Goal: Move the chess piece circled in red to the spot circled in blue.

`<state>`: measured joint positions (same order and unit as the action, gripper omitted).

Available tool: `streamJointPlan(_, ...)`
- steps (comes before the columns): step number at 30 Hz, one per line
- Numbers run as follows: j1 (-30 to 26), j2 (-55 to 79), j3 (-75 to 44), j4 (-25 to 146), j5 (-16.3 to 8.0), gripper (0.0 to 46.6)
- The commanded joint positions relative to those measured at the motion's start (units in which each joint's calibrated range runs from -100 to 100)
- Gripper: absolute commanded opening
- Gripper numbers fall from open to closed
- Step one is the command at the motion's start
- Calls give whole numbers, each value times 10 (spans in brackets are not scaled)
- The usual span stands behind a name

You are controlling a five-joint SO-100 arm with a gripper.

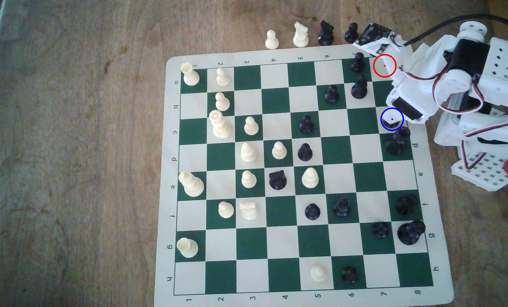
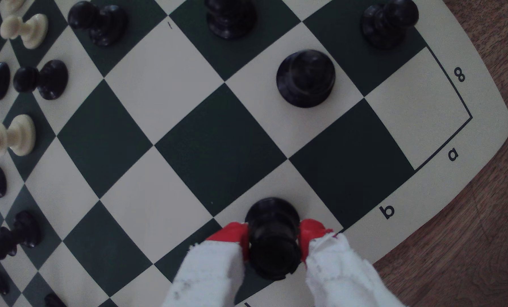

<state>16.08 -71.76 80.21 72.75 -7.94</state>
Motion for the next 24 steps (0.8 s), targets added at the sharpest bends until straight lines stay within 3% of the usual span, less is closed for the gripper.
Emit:
streamJointPlan(1,5,4,-14,-5,3,62)
streamJointPlan(13,16,12,-21,-4,11,179)
streamJointPlan(21,16,12,-52,2,7,189)
streamJointPlan(24,18,10,-80,9,7,223)
